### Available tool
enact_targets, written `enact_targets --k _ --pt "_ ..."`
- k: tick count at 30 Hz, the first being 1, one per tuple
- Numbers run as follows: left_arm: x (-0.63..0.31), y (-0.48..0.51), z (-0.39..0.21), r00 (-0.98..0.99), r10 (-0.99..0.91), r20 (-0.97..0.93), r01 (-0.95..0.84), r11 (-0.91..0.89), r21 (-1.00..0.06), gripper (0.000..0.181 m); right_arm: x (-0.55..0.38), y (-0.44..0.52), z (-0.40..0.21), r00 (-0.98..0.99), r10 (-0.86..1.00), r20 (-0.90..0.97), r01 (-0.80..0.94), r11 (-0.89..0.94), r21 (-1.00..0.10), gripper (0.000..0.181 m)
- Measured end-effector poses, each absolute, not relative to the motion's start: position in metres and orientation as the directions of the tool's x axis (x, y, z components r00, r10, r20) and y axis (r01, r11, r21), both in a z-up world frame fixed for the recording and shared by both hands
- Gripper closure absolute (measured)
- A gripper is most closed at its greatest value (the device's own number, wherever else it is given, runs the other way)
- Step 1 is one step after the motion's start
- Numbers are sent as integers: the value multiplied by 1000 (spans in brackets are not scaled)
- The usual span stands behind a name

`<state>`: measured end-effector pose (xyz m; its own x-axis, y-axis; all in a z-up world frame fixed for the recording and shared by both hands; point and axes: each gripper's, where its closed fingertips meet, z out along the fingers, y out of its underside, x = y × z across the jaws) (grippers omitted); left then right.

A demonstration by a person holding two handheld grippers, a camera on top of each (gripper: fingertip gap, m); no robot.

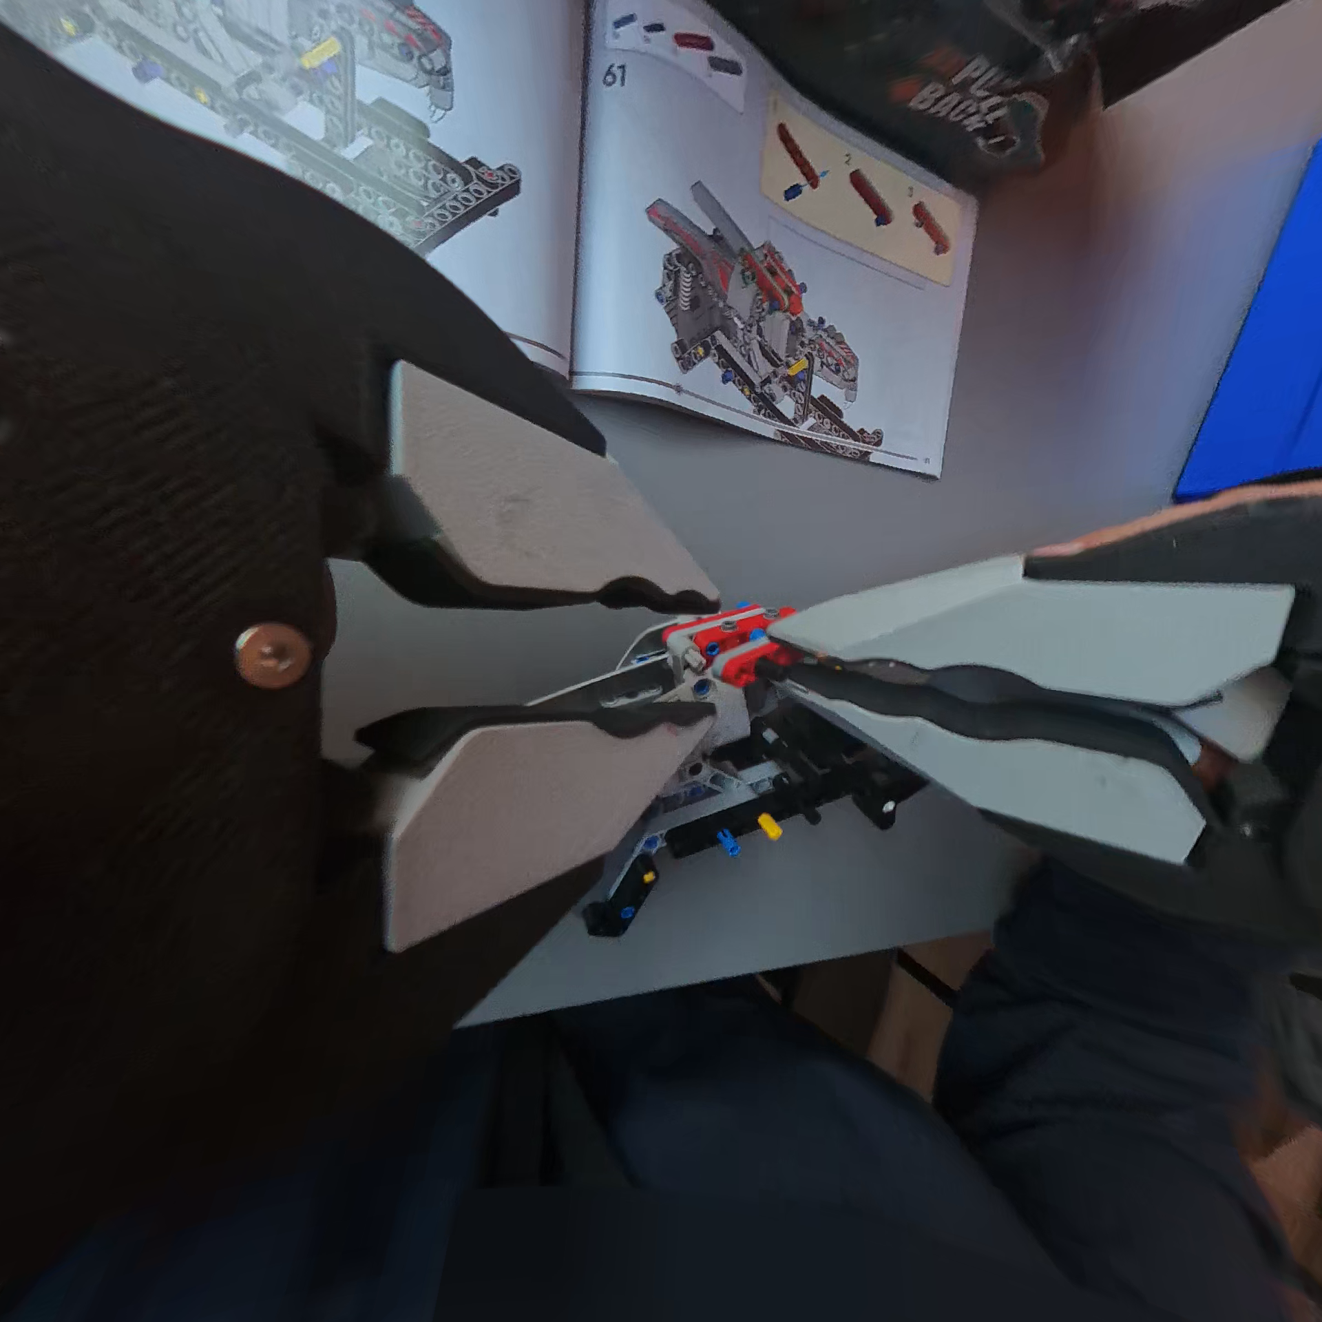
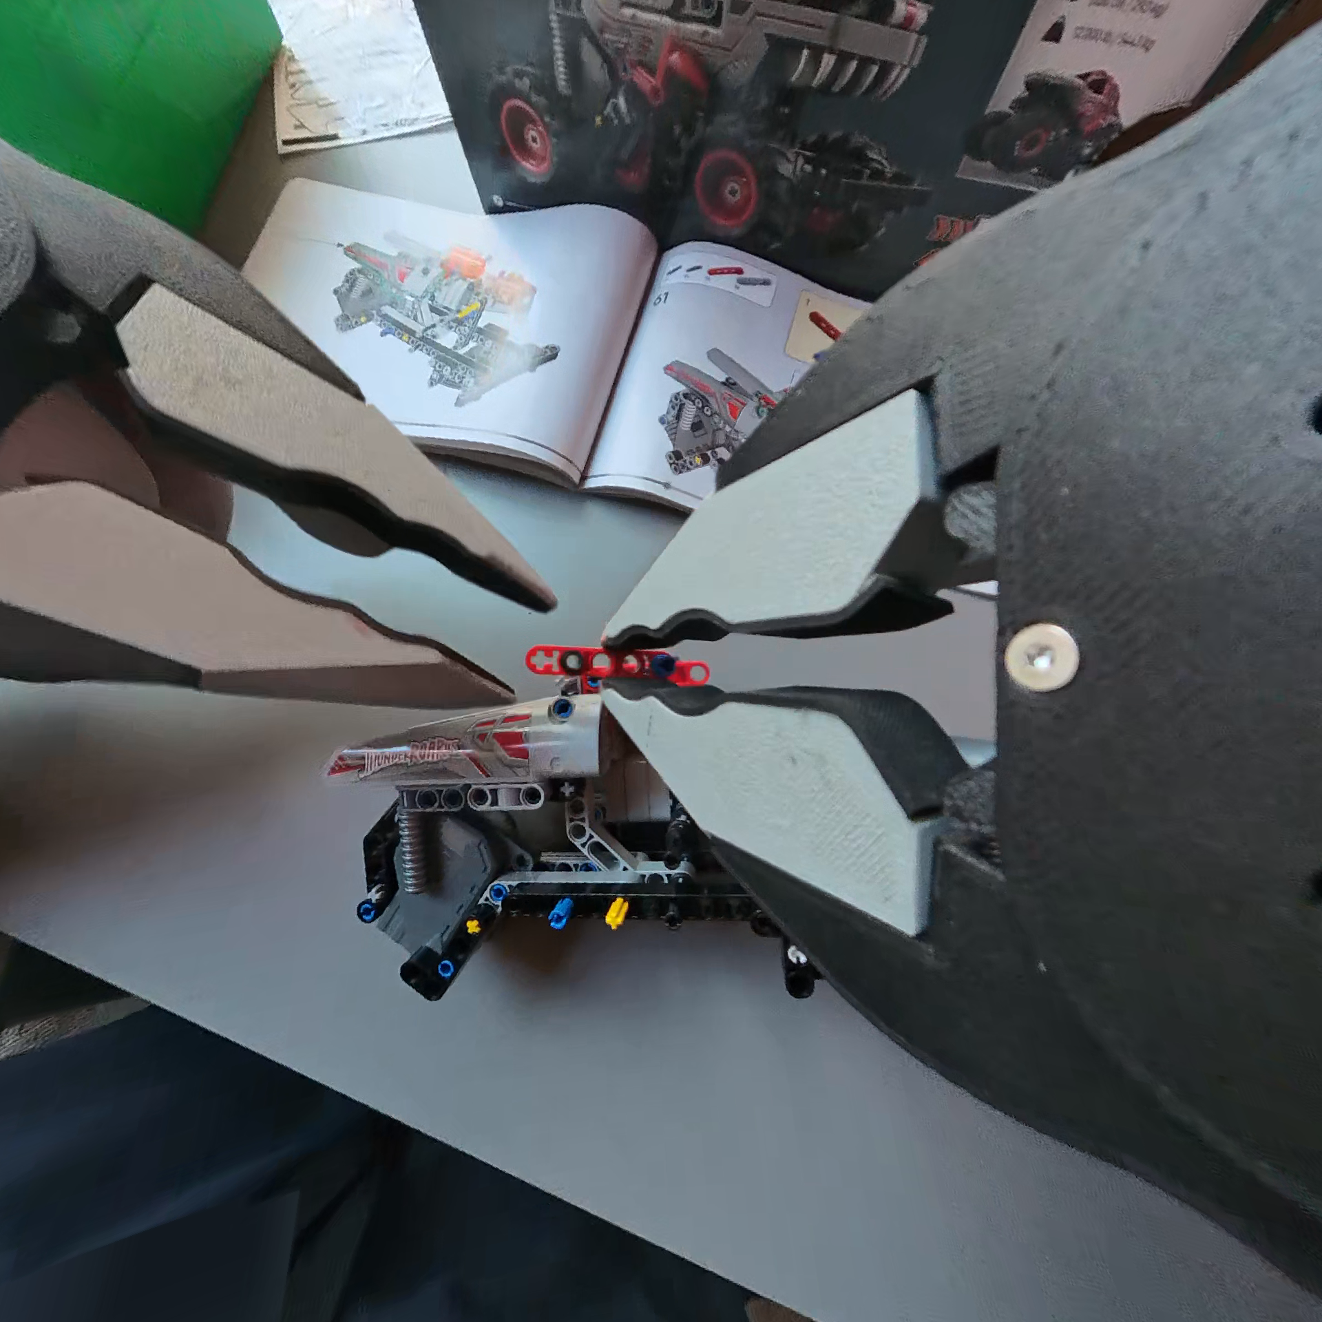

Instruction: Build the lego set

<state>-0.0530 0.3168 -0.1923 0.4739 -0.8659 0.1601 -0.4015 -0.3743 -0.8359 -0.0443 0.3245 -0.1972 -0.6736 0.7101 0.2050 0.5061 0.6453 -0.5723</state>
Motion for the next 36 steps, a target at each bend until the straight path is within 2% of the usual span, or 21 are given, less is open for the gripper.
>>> enact_targets --k 6,11,18,36 --pt "-45 313 -197 470 -883 6 -494 -269 -827 177 -43 320 -201 -704 690 169 518 661 -543 176" --pt "-45 313 -201 472 -882 13 -492 -276 -826 177 -42 320 -205 -701 696 156 527 652 -545 176" --pt "-48 322 -193 503 -855 129 -358 -342 -869 177 -51 326 -197 -662 690 294 463 684 -564 172" --pt "-50 322 -191 522 -848 95 -342 -310 -887 177 -56 321 -190 -642 725 249 450 620 -642 174"
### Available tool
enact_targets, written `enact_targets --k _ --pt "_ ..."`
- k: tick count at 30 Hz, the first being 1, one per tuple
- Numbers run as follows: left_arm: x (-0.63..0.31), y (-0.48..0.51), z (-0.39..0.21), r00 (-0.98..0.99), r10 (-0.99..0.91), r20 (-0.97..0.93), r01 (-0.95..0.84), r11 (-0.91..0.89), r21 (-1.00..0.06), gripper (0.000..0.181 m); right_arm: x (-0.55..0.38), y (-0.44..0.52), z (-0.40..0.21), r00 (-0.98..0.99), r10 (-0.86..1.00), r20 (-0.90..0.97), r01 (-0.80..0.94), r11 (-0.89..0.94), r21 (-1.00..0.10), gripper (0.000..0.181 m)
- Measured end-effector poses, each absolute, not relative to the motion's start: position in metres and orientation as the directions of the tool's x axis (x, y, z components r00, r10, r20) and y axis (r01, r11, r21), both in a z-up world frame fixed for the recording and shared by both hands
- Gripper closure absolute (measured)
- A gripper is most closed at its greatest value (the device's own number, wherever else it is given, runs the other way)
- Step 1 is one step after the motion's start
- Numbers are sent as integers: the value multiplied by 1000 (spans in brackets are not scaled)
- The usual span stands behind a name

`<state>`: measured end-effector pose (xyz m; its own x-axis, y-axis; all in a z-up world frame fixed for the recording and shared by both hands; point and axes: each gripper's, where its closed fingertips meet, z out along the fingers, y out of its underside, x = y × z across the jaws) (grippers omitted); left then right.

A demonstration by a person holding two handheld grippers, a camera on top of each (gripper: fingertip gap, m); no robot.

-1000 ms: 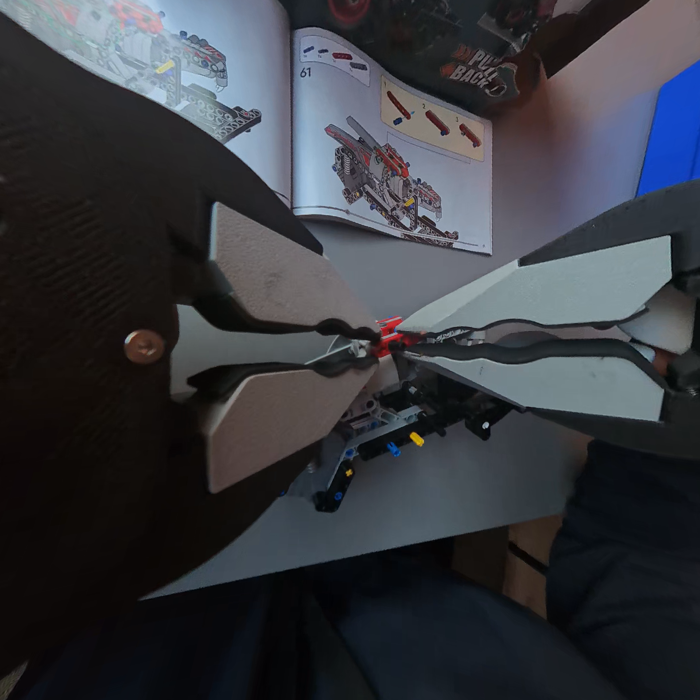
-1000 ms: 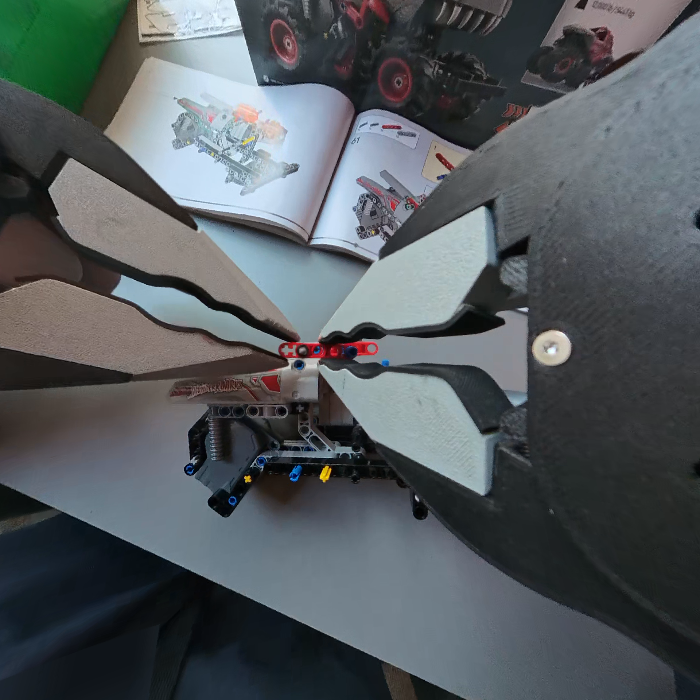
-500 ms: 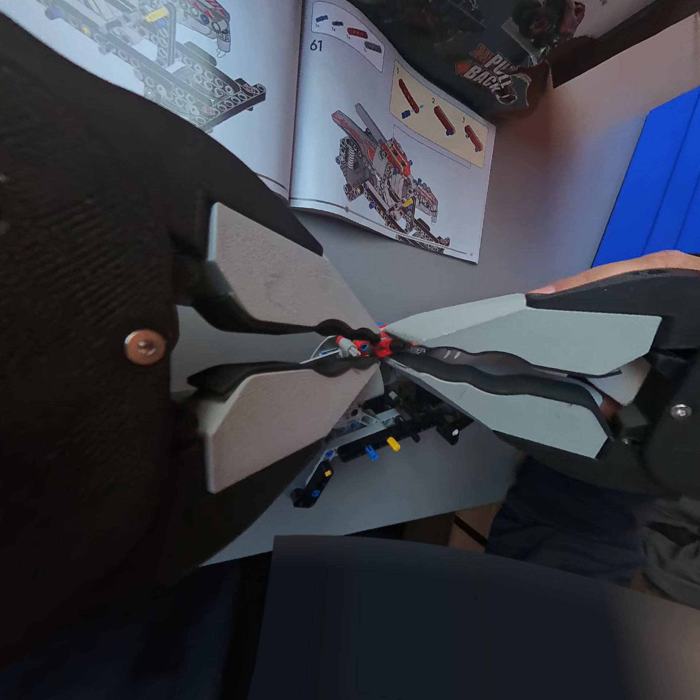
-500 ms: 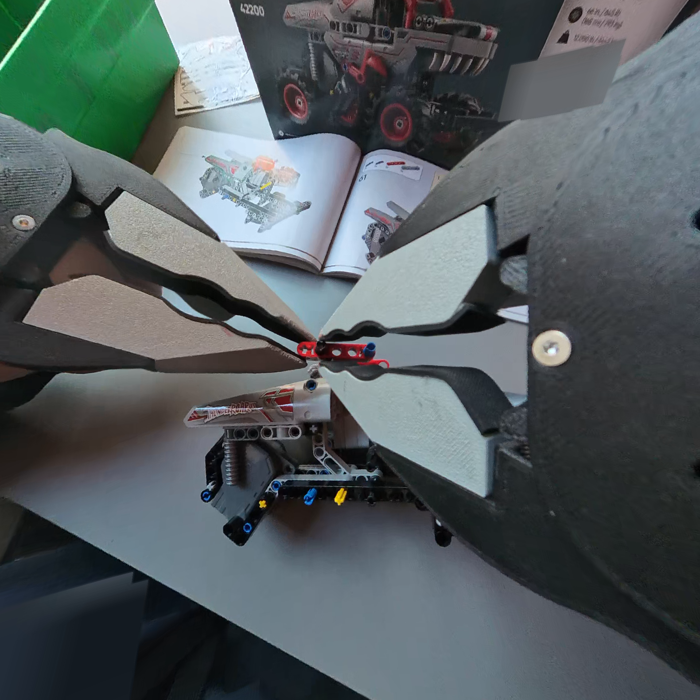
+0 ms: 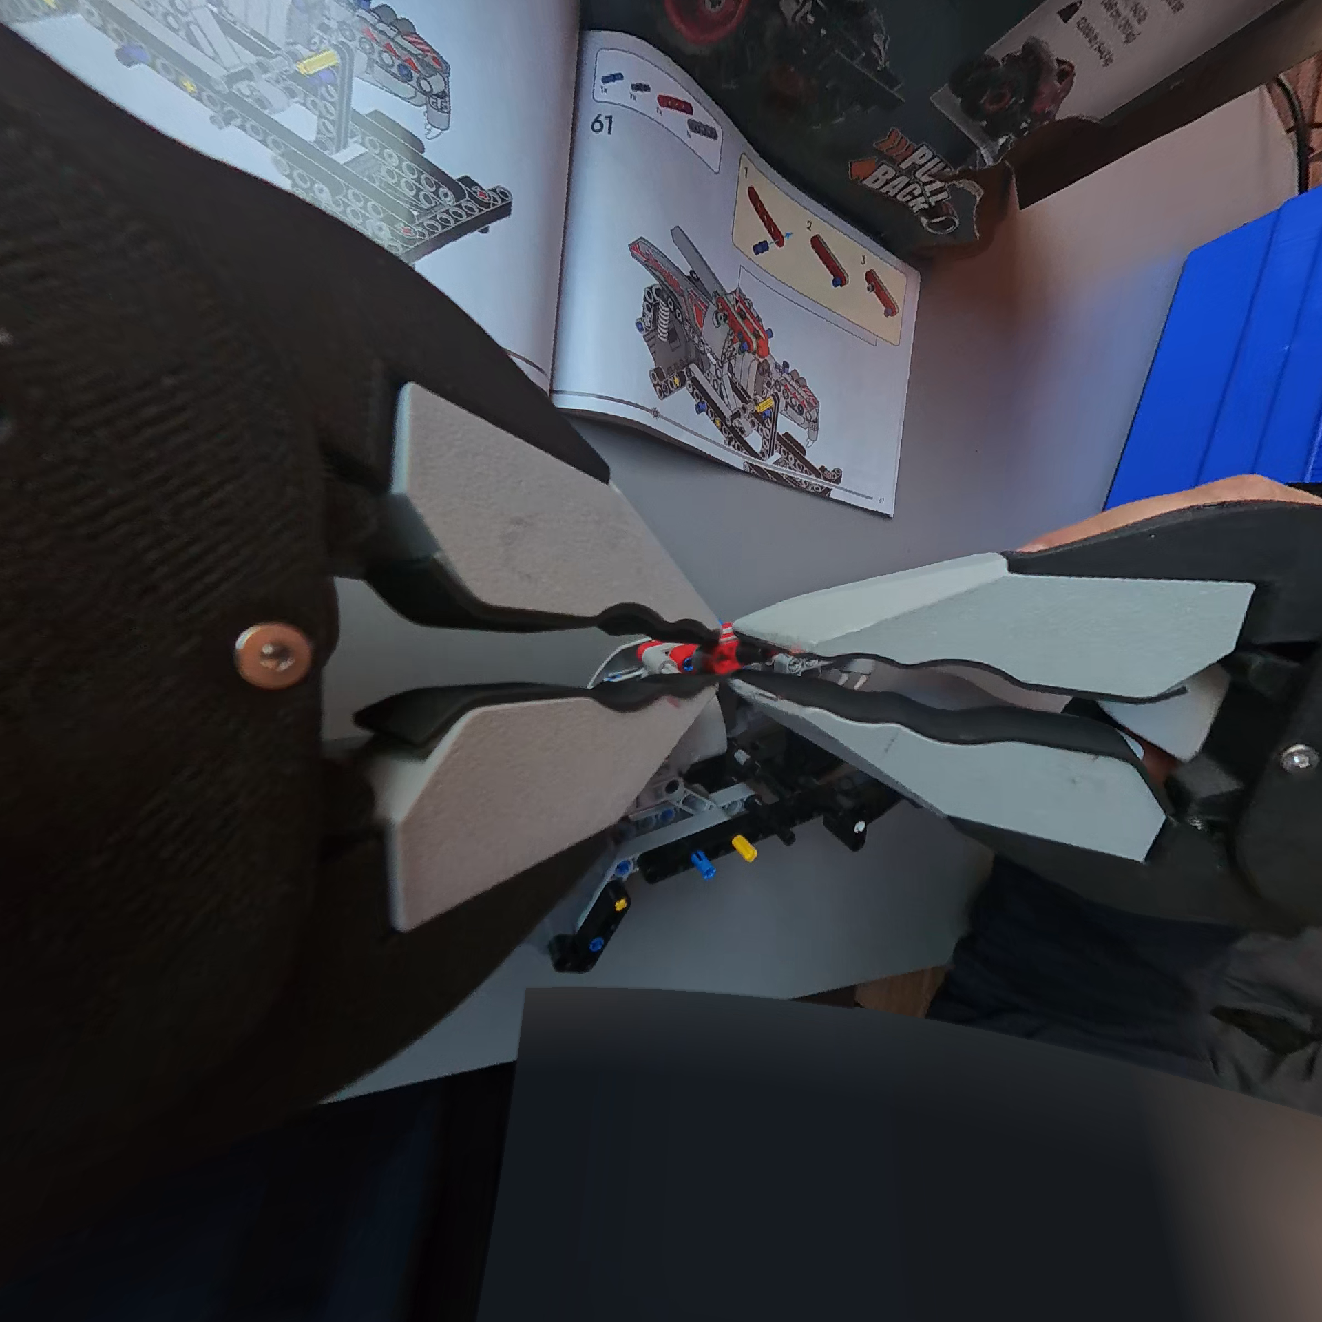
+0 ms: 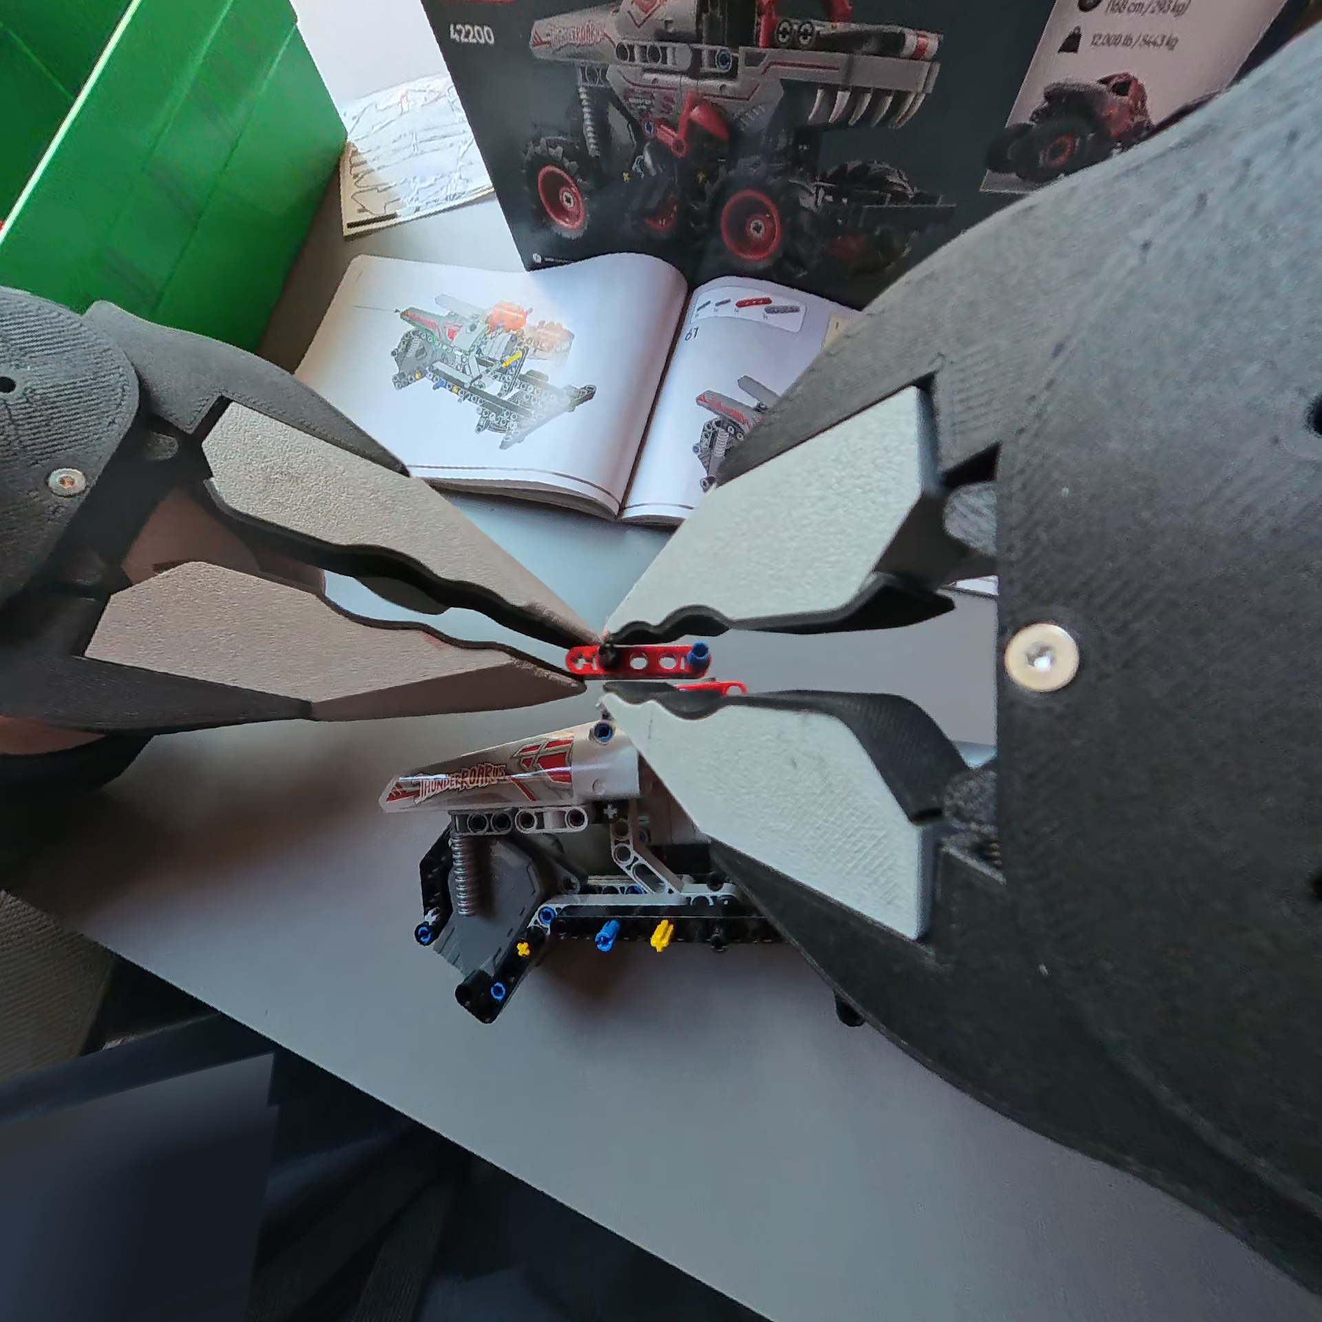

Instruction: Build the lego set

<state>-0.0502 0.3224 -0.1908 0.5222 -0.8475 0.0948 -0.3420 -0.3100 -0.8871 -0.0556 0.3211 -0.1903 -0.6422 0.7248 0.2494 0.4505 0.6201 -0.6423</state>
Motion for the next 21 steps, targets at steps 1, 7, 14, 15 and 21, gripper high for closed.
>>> enact_targets --k 1,7,14,15,21 --pt "-50 323 -190 523 -847 92 -341 -307 -888 177 -55 322 -191 -641 727 246 454 618 -642 175" --pt "-51 323 -191 525 -848 70 -352 -291 -890 177 -56 322 -191 -642 729 237 448 607 -656 176" --pt "-48 321 -194 518 -850 100 -342 -313 -886 177 -54 319 -190 -658 718 227 444 613 -654 178" --pt "-47 320 -195 509 -853 115 -341 -323 -883 177 -53 318 -191 -665 713 223 445 618 -649 178" --pt "-59 313 -195 473 -861 187 -346 -376 -859 168 -51 317 -199 -676 707 207 483 638 -600 178"
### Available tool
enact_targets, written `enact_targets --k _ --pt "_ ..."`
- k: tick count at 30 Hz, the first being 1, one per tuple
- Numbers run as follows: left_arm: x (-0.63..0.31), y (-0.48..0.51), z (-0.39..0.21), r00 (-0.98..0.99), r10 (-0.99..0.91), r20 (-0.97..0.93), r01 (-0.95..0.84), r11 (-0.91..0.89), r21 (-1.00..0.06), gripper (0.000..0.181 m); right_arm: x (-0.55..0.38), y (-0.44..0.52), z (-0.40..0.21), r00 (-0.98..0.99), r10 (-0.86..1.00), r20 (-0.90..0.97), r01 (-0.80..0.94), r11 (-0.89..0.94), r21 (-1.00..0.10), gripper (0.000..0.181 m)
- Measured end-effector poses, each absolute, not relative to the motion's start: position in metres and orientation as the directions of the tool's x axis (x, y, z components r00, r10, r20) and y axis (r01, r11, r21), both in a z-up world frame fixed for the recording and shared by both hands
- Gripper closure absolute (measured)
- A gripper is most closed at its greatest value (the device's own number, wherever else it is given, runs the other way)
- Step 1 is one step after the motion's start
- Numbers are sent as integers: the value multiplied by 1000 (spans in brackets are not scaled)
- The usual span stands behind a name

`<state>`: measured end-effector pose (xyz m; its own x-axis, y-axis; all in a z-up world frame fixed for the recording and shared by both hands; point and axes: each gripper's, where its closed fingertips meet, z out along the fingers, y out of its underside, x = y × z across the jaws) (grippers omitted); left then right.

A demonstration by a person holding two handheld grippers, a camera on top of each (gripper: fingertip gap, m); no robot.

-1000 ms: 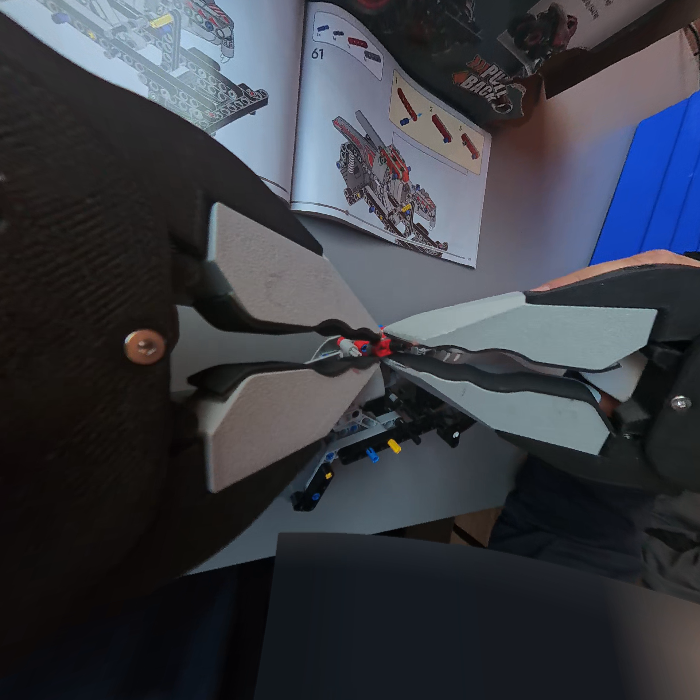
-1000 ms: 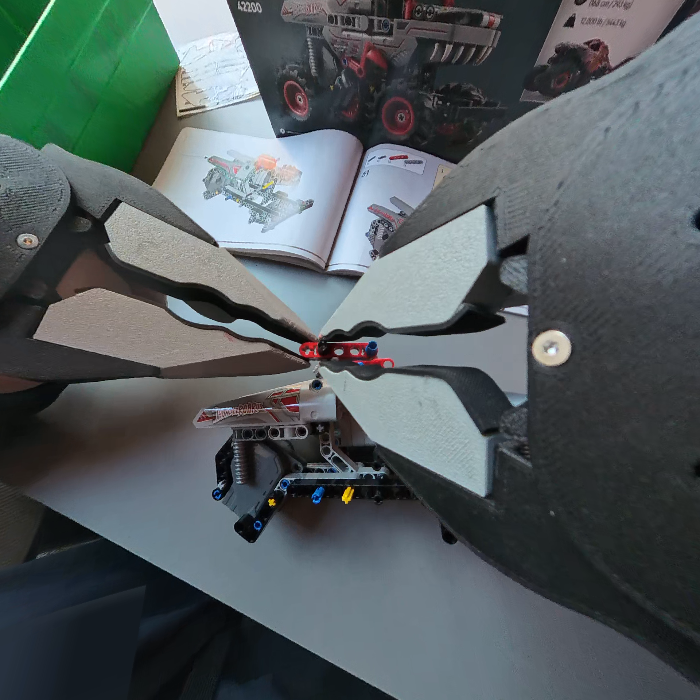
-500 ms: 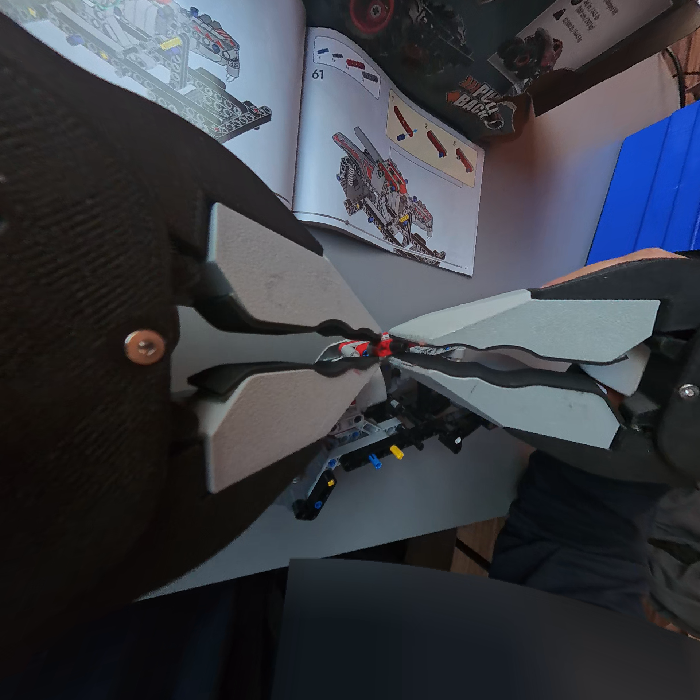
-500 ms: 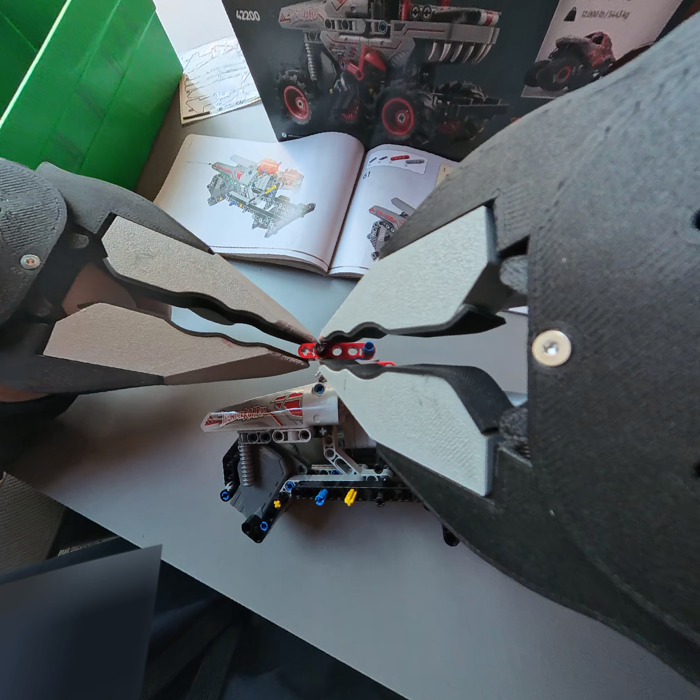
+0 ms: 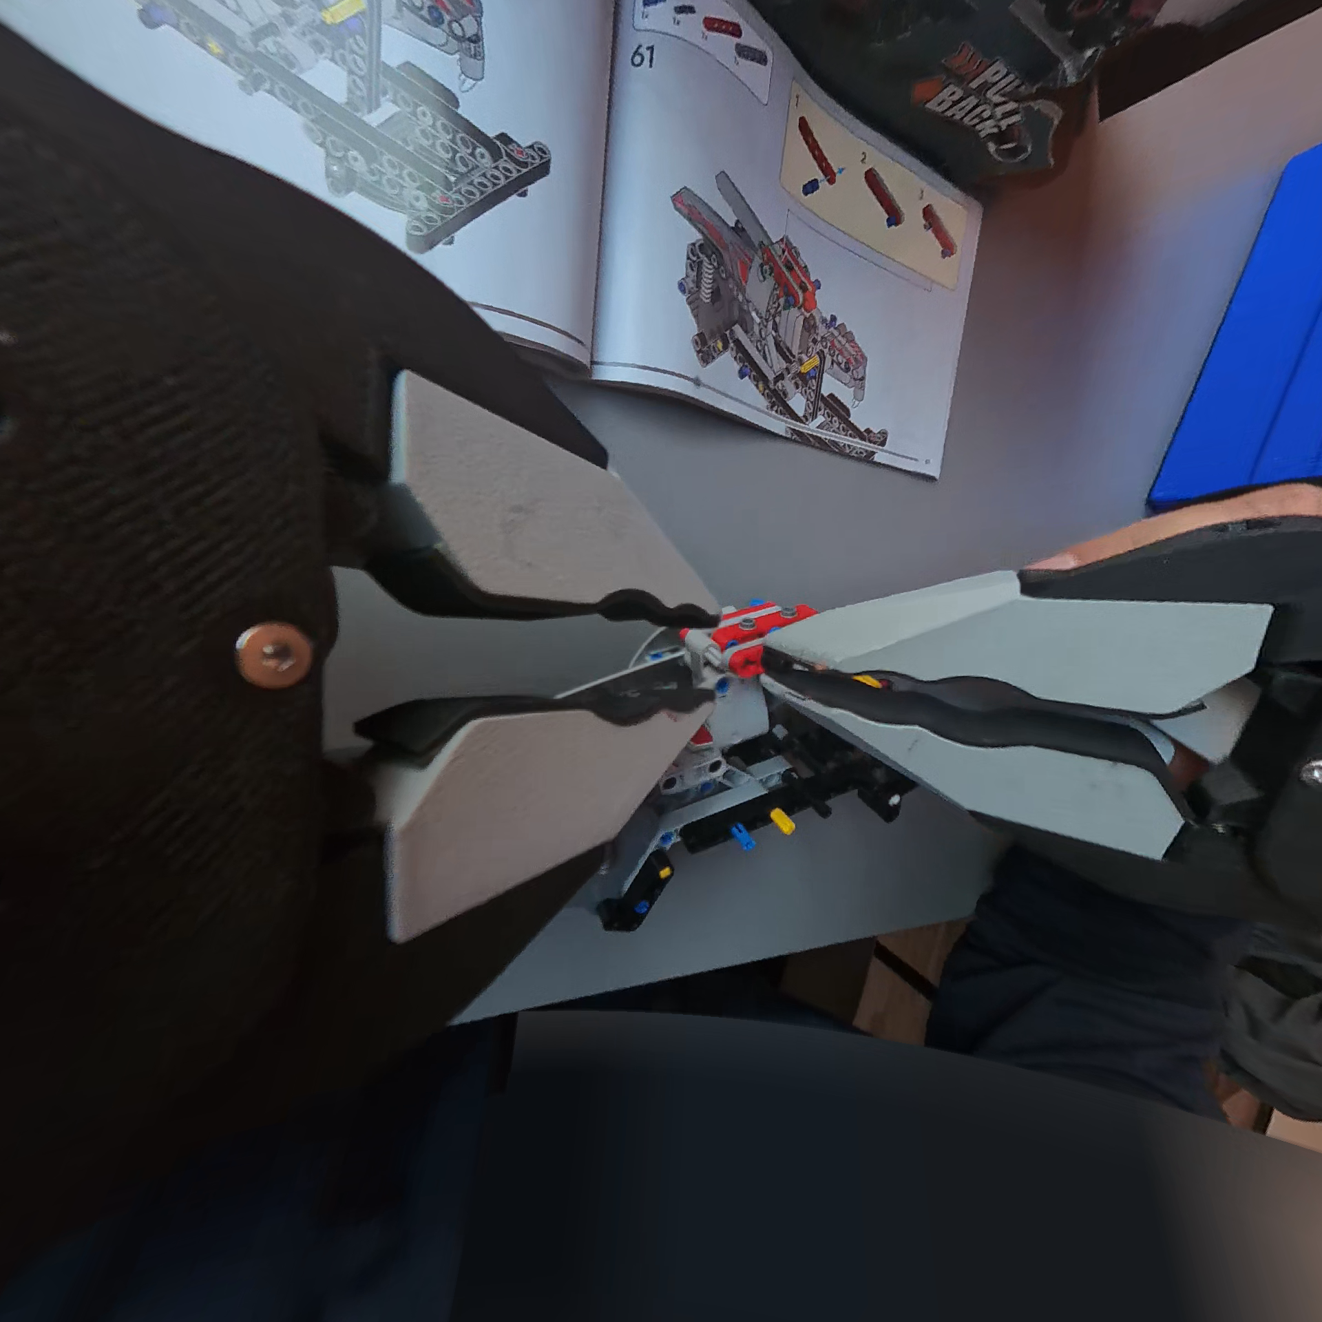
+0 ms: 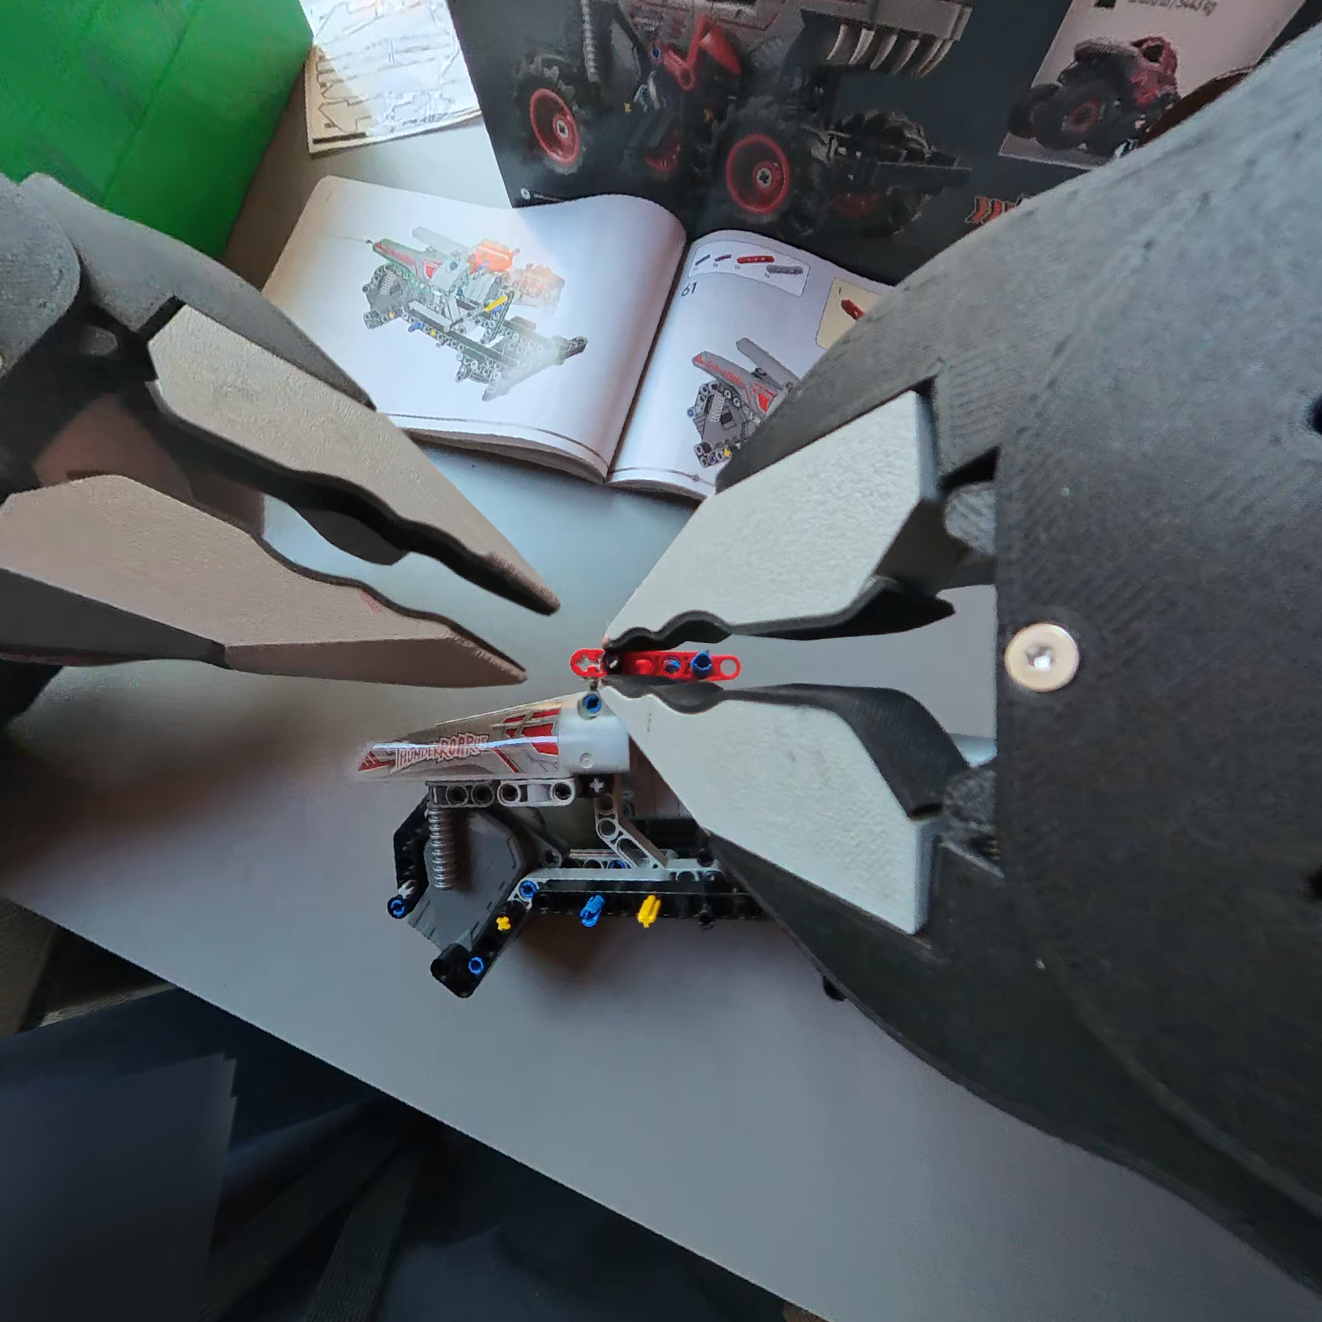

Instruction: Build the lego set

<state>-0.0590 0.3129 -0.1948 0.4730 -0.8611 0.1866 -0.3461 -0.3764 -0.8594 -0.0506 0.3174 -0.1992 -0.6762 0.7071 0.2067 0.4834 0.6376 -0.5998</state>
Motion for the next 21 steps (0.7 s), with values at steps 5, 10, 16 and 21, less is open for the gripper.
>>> enact_targets --k 5,10,16,21 --pt "-53 302 -198 420 -859 294 -333 -447 -830 152 -51 316 -203 -686 698 204 501 657 -563 178" --pt "-48 297 -210 423 -853 306 -382 -474 -793 152 -51 315 -203 -695 689 203 490 662 -567 178" --pt "-45 299 -213 429 -853 297 -381 -469 -797 152 -52 315 -207 -710 666 228 477 693 -541 178" --pt "-51 302 -212 424 -867 263 -390 -437 -811 152 -52 314 -210 -731 635 248 459 727 -510 178"
